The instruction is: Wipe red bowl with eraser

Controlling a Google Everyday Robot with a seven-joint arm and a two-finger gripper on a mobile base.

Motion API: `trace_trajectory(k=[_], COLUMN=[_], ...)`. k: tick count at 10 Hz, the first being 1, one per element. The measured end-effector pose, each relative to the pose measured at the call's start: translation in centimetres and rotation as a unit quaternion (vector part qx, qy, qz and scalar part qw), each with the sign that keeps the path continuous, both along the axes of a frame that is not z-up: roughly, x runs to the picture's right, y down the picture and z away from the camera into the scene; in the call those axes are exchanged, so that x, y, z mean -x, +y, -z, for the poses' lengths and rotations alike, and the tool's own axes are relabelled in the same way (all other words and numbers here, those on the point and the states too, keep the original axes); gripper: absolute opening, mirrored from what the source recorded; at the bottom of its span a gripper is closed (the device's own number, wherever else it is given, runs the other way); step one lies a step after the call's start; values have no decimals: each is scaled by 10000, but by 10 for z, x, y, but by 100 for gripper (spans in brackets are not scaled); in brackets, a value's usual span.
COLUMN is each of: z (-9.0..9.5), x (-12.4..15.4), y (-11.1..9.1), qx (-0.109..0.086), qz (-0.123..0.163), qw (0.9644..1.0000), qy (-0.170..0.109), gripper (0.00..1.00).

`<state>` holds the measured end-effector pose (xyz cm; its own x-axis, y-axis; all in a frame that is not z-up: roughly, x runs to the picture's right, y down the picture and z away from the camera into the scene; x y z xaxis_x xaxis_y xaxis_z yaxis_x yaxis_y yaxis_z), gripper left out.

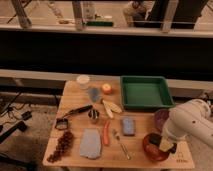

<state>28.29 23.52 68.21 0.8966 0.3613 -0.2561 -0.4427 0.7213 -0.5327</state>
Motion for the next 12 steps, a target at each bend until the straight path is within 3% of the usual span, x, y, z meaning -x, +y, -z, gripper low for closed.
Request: trace_trajectory(k=[4,6,10,12], z=[-10,-11,-2,-2], x=[26,47,63,63], y=[-5,4,27,27], qx=[-203,-266,-221,-222], qz=[32,42,178,225], qw=[9996,9991,9990,9991], qy=[-192,-326,-344,-297], gripper=[10,10,10,10])
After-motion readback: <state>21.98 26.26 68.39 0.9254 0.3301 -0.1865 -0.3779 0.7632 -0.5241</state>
